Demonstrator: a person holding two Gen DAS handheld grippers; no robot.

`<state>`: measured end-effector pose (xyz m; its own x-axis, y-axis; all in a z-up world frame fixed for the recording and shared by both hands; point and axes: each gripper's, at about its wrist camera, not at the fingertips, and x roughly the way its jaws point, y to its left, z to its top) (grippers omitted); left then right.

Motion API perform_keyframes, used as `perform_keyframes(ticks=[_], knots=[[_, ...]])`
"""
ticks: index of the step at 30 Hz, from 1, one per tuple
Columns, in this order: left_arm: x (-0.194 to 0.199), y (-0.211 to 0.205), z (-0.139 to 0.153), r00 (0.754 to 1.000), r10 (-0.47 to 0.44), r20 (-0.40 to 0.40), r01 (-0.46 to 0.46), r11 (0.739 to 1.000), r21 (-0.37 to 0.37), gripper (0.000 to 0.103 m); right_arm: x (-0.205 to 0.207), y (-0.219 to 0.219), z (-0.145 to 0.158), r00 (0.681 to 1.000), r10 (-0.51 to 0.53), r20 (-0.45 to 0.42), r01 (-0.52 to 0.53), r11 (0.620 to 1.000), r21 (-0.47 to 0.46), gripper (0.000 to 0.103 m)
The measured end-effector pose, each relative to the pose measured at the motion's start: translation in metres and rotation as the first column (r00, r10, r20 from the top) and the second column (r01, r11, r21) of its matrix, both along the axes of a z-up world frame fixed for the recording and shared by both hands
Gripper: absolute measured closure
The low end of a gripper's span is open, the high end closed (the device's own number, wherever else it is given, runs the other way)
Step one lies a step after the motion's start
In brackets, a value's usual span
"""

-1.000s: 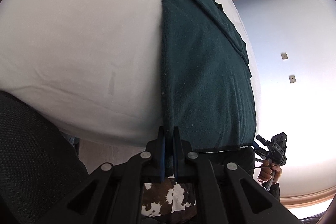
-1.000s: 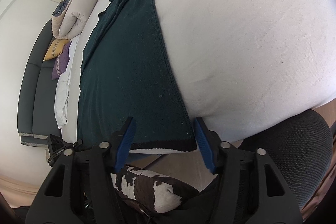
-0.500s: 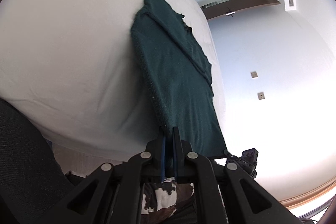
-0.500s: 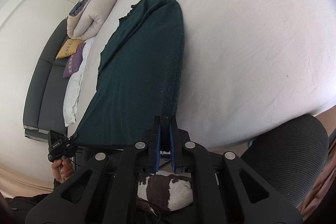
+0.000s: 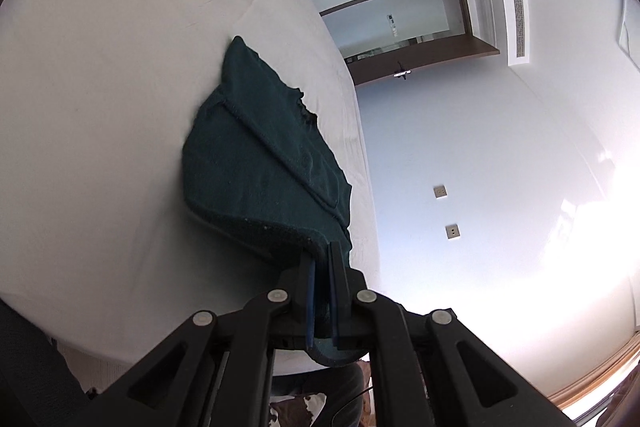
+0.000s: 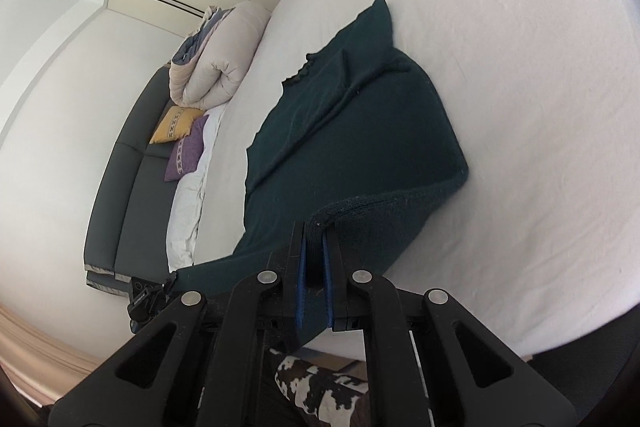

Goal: Fold small clothes
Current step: 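Grasp the hem with both grippers and lift it toward the collar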

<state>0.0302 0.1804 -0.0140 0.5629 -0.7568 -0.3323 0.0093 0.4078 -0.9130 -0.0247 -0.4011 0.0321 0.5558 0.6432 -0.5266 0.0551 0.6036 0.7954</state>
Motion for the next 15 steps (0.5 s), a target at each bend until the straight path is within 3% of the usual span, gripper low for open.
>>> perform_keyframes(ticks=[8, 15], knots=[[0.081, -0.001, 0.013, 0.999, 0.039, 0.038, -0.039, 0.999, -0.002, 0.098, 0.103, 0.003, 0.018, 0.998, -0.061, 0.027, 0.062, 0.998, -0.027, 0.097], [0.176, -0.002, 0.008, 0.998, 0.065, 0.014, -0.065, 0.997, 0.029, 0.098, 0.208, -0.006, 0.008, 0.992, -0.122, 0.012, 0.123, 0.992, -0.023, 0.097]])
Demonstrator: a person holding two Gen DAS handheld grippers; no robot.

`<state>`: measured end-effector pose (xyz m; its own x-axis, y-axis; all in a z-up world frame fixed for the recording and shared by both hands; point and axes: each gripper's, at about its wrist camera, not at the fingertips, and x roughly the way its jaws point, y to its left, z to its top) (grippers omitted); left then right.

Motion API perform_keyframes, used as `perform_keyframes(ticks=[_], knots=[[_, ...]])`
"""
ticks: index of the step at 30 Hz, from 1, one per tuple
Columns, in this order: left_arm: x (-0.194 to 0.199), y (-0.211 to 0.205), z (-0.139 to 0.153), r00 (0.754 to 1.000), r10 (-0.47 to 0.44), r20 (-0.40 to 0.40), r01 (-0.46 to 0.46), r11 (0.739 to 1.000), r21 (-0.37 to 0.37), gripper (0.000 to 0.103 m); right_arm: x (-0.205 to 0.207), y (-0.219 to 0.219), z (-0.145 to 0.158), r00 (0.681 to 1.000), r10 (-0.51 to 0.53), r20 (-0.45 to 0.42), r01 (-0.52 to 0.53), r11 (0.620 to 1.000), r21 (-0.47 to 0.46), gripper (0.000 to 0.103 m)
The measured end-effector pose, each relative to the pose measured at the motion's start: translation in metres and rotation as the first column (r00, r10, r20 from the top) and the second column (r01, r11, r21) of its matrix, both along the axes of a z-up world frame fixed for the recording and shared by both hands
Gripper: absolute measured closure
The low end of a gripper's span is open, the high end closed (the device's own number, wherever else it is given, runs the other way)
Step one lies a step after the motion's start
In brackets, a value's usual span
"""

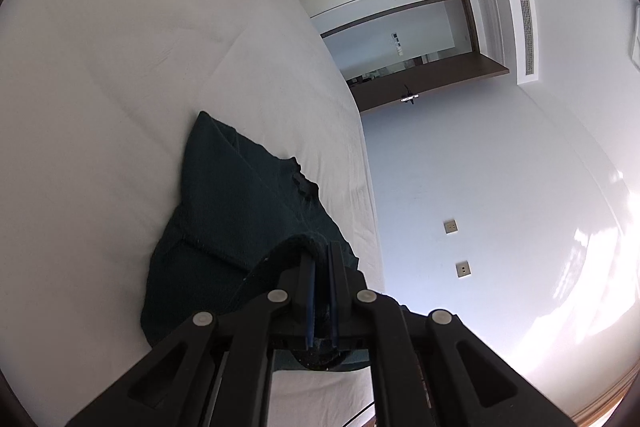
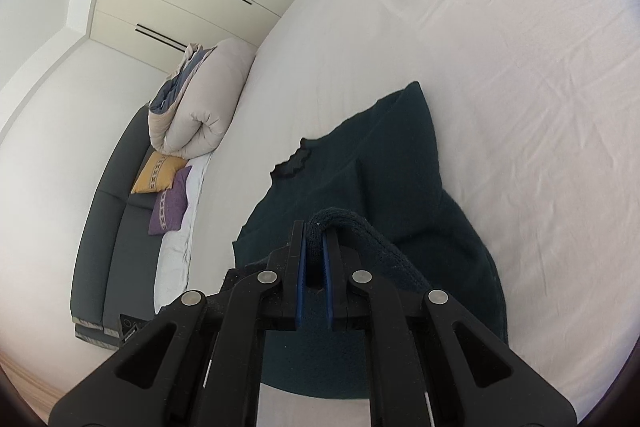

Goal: Fold small clothes
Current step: 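Grasp the hem with both grippers and lift it toward the collar, then lay the hem onto the collar with both grippers, folding the sweater in half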

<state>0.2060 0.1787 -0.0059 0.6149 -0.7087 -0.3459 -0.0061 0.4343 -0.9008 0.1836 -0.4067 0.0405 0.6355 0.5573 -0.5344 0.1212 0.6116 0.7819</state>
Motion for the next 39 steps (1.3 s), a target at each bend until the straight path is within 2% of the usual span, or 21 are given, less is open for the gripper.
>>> perform_keyframes(ticks=[7, 10, 13, 14, 15, 16, 17, 18, 19, 20, 21, 22, 26, 28, 31, 33, 34, 36, 37, 39], knots=[[0.095, 0.001, -0.018, 0.998, 0.043, -0.043, -0.041, 0.998, 0.051, 0.098, 0.092, -0.018, -0.029, 0.994, -0.099, -0.035, 0.099, 0.995, -0.02, 0.097], [0.128, -0.001, -0.039, 0.995, 0.059, -0.08, -0.051, 0.993, 0.102, 0.098, 0.13, -0.026, -0.053, 0.987, -0.143, -0.078, 0.141, 0.99, -0.03, 0.097], [0.147, -0.003, -0.074, 0.982, 0.088, -0.166, -0.064, 0.988, 0.141, 0.096, 0.161, -0.03, -0.088, 0.973, -0.166, -0.162, 0.166, 0.986, -0.015, 0.096], [0.148, -0.001, -0.085, 0.977, 0.103, -0.184, -0.08, 0.988, 0.13, 0.089, 0.167, -0.03, -0.097, 0.968, -0.17, -0.183, 0.17, 0.985, -0.017, 0.095], [0.148, 0.003, -0.092, 0.974, 0.115, -0.197, -0.095, 0.989, 0.11, 0.067, 0.17, -0.03, -0.101, 0.968, -0.176, -0.179, 0.173, 0.984, -0.031, 0.094], [0.144, 0.007, -0.096, 0.97, 0.135, -0.2, -0.121, 0.989, 0.085, 0.053, 0.172, -0.029, -0.101, 0.972, -0.174, -0.156, 0.17, 0.985, -0.042, 0.09], [0.139, 0.011, -0.097, 0.968, 0.157, -0.195, -0.144, 0.986, 0.08, 0.03, 0.172, -0.026, -0.1, 0.977, -0.169, -0.133, 0.163, 0.985, -0.057, 0.086], [0.134, 0.014, -0.095, 0.967, 0.171, -0.187, -0.155, 0.983, 0.098, 0.026, 0.171, -0.024, -0.097, 0.98, -0.165, -0.11, 0.157, 0.984, -0.083, 0.075], [0.129, 0.014, -0.092, 0.97, 0.171, -0.174, -0.152, 0.981, 0.119, 0.026, 0.17, -0.022, -0.094, 0.984, -0.154, -0.088, 0.145, 0.984, -0.105, 0.06], [0.124, 0.013, -0.087, 0.974, 0.162, -0.161, -0.141, 0.981, 0.134, 0.026, 0.163, -0.02, -0.089, 0.987, -0.147, -0.069, 0.138, 0.984, -0.116, 0.051], [0.118, 0.011, -0.083, 0.978, 0.15, -0.143, -0.129, 0.98, 0.149, 0.026, 0.157, -0.021, -0.084, 0.984, -0.163, -0.064, 0.153, 0.978, -0.138, 0.036], [0.111, 0.007, -0.078, 0.983, 0.137, -0.126, -0.114, 0.978, 0.174, 0.026, 0.151, -0.023, -0.079, 0.981, -0.184, -0.052, 0.174, 0.972, -0.157, 0.032], [0.086, -0.016, -0.068, 0.994, 0.074, -0.086, -0.043, 0.948, 0.314, 0.026, 0.128, -0.026, -0.061, 0.99, -0.134, -0.038, 0.122, 0.966, -0.23, 0.032], [0.075, -0.028, -0.072, 0.995, 0.04, -0.089, -0.005, 0.929, 0.37, 0.026, 0.111, -0.014, -0.056, 0.995, -0.089, -0.044, 0.07, 0.945, -0.319, 0.034], [0.063, -0.041, -0.086, 0.993, 0.014, -0.116, 0.036, 0.909, 0.415, 0.031, 0.091, 0.005, -0.06, 0.997, -0.018, -0.078, -0.018, 0.899, -0.438, 0.037], [0.053, -0.049, -0.093, 0.992, -0.009, -0.123, 0.062, 0.897, 0.437, 0.046, 0.077, 0.007, -0.069, 0.994, -0.005, -0.107, -0.049, 0.869, -0.492, 0.04], [0.051, -0.053, -0.094, 0.992, -0.015, -0.126, 0.071, 0.887, 0.456, 0.05, 0.073, 0.009, -0.073, 0.993, 0.009, -0.119, -0.068, 0.864, -0.5, 0.048], [0.045, -0.058, -0.093, 0.993, -0.012, -0.118, 0.071, 0.859, 0.507, 0.066, 0.056, 0.013, -0.08, 0.99, 0.038, -0.133, -0.101, 0.854, -0.51, 0.061], [0.043, -0.059, -0.093, 0.993, -0.012, -0.117, 0.071, 0.85, 0.522, 0.07, 0.048, 0.013, -0.083, 0.99, 0.051, -0.129, -0.111, 0.849, -0.516, 0.069], [0.04, -0.059, -0.094, 0.993, -0.013, -0.117, 0.075, 0.838, 0.541, 0.08, 0.032, 0.02, -0.082, 0.99, 0.072, -0.121, -0.125, 0.839, -0.53, 0.072]])
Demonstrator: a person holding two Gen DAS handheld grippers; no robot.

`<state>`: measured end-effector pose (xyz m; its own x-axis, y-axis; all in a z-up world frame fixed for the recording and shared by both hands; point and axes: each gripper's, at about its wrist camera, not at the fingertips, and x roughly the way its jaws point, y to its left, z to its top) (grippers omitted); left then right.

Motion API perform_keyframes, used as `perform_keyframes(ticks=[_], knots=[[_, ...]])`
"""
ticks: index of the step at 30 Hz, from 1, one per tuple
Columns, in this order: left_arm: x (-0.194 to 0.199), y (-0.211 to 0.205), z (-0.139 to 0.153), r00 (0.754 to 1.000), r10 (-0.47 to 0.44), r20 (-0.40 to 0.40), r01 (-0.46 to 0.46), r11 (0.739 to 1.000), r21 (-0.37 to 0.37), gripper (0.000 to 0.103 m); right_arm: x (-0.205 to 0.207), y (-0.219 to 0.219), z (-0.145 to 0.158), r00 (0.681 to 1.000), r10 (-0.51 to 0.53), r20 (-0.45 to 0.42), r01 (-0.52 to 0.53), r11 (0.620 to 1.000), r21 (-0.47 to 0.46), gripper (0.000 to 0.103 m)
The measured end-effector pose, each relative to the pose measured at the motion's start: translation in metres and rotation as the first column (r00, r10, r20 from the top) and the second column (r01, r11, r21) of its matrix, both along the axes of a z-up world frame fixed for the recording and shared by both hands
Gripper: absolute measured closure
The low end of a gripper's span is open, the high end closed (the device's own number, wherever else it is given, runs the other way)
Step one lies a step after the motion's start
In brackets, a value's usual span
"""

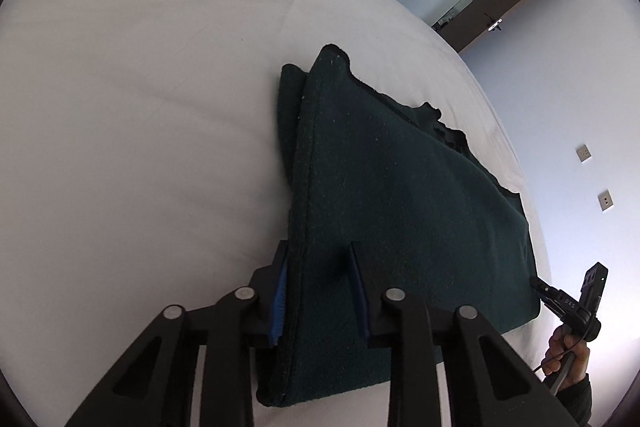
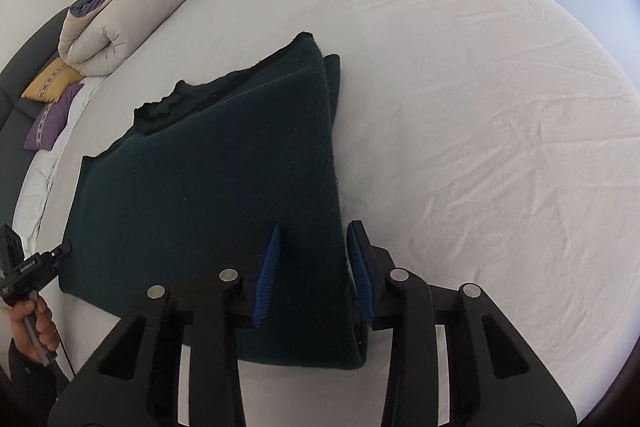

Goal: Fold small clothes
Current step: 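Lay the hem onto the collar with both grippers, folding the sweater in half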

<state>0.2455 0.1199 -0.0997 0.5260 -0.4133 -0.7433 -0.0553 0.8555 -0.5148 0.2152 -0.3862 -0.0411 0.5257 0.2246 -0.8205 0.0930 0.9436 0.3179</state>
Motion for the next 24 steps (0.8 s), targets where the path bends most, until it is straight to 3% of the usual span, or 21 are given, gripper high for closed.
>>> perform_keyframes(ticks=[3, 9, 16, 21, 24], knots=[[-0.007, 0.002, 0.002, 1.0, 0.0, 0.008, 0.0, 1.0, 0.012, 0.088, -0.012, 0.005, 0.005, 1.0, 0.001, 0.021, 0.0, 0.999, -0.053, 0.083], [-0.015, -0.002, 0.01, 0.999, 0.0, 0.033, -0.001, 0.999, 0.05, 0.091, -0.02, 0.002, 0.015, 0.999, -0.016, 0.031, 0.019, 0.996, -0.088, 0.097], [-0.024, -0.003, 0.011, 0.998, 0.03, 0.06, -0.033, 0.998, 0.051, 0.093, -0.033, -0.001, 0.02, 0.998, -0.031, 0.047, 0.035, 0.996, -0.078, 0.098], [-0.032, -0.002, 0.006, 0.997, 0.04, 0.064, -0.045, 0.997, 0.067, 0.096, -0.031, -0.015, 0.0, 0.997, -0.076, -0.003, 0.076, 0.996, -0.036, 0.098], [-0.035, -0.003, 0.014, 0.995, 0.024, 0.097, -0.033, 0.996, 0.083, 0.096, -0.036, -0.007, 0.014, 0.997, -0.058, 0.046, 0.061, 0.997, -0.049, 0.098]])
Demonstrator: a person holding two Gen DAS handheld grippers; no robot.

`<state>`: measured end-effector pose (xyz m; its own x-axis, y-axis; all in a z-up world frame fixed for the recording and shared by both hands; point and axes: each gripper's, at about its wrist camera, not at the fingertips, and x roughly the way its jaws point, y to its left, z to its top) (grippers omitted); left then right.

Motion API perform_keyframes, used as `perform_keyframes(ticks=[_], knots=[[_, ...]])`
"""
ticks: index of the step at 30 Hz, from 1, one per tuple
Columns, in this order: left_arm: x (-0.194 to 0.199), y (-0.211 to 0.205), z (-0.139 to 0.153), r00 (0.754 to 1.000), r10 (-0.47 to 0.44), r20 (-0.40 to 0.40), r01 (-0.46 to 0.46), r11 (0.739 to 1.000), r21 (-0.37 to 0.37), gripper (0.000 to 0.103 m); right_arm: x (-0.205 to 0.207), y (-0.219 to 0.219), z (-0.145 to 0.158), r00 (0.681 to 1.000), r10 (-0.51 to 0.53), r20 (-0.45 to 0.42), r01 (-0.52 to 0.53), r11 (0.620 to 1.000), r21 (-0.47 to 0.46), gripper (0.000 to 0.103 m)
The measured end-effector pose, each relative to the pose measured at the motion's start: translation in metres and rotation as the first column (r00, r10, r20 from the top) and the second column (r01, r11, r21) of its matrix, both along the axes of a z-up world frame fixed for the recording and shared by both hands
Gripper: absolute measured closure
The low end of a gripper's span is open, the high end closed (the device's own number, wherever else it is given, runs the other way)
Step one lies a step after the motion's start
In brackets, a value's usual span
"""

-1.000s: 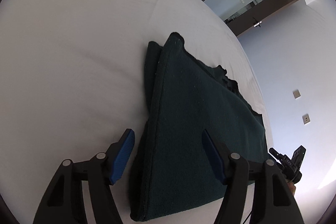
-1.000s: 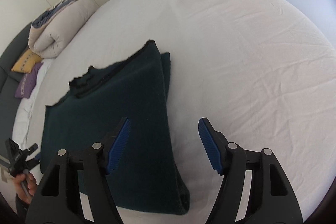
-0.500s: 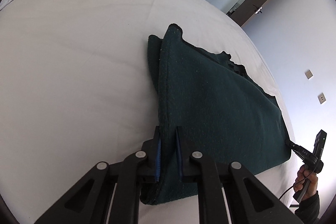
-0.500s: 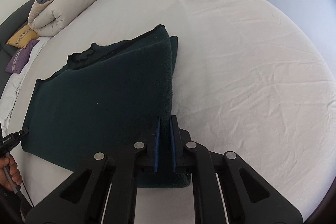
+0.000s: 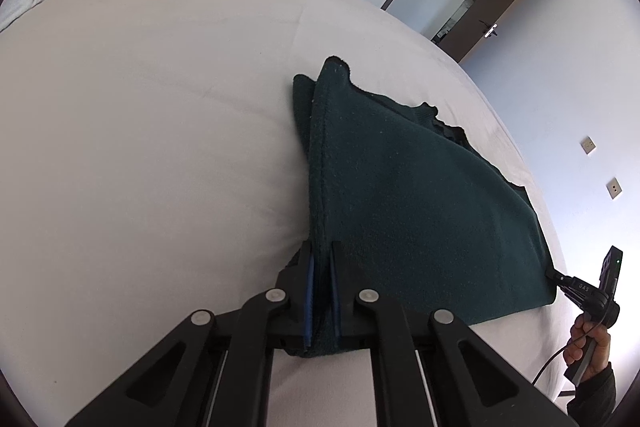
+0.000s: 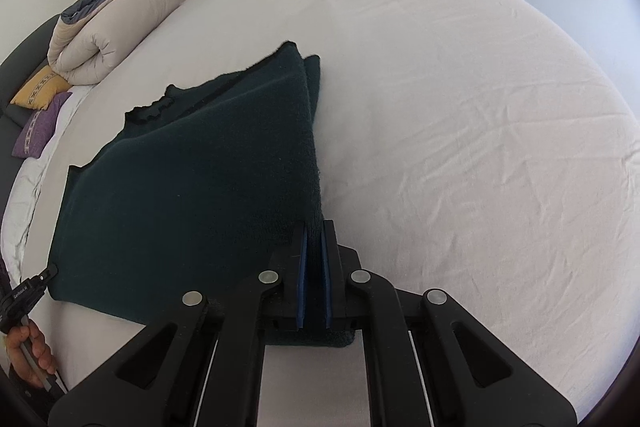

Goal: Fold small clothes
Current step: 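Lay the hem onto the collar with both grippers, folding the sweater in half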

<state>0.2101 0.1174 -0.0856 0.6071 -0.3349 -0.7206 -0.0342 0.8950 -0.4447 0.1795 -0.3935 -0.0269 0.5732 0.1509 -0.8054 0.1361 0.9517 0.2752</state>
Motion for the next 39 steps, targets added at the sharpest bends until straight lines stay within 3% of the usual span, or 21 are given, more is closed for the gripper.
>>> perform_keyframes(ticks=[3, 8, 14, 19, 22, 25, 29, 33, 39], knots=[[0.002, -0.004, 0.003, 1.0, -0.02, 0.001, 0.02, 0.999, 0.032, 0.096, 0.0, 0.002, 0.003, 0.999, 0.038, 0.0, -0.038, 0.999, 0.016, 0.097], [0.001, -0.011, 0.005, 0.999, -0.034, 0.0, 0.034, 0.996, 0.088, 0.096, -0.01, -0.014, -0.003, 1.0, 0.006, -0.004, -0.005, 0.994, 0.111, 0.097], [-0.001, -0.017, 0.011, 0.999, -0.038, 0.012, 0.036, 0.986, 0.161, 0.097, -0.016, -0.006, 0.002, 0.999, 0.037, 0.005, -0.037, 0.999, 0.015, 0.098], [-0.013, -0.026, 0.031, 0.995, -0.049, 0.085, 0.028, 0.973, 0.231, 0.098, -0.02, -0.006, 0.02, 0.998, 0.044, 0.049, -0.045, 0.999, 0.017, 0.098], [-0.019, -0.023, 0.027, 0.996, -0.036, 0.08, 0.018, 0.977, 0.211, 0.098, -0.023, -0.013, 0.011, 1.0, 0.025, 0.012, -0.025, 0.999, 0.038, 0.098], [-0.023, -0.011, 0.001, 1.0, -0.016, 0.019, 0.012, 0.986, 0.168, 0.098, -0.028, -0.024, -0.01, 0.999, -0.006, -0.04, 0.008, 0.998, 0.059, 0.098], [-0.031, 0.004, -0.017, 1.0, 0.002, 0.001, -0.003, 0.995, 0.095, 0.097, -0.036, -0.031, -0.016, 0.999, -0.023, -0.036, 0.026, 0.994, 0.104, 0.099], [-0.031, 0.006, -0.017, 1.0, 0.002, 0.004, -0.002, 0.996, 0.092, 0.097, -0.029, -0.029, -0.02, 0.999, -0.019, -0.051, 0.024, 0.995, 0.092, 0.098], [-0.037, 0.009, -0.016, 1.0, -0.002, 0.018, 0.0, 0.996, 0.09, 0.097, -0.024, -0.016, -0.017, 0.997, 0.03, -0.068, -0.031, 1.0, -0.005, 0.098]])
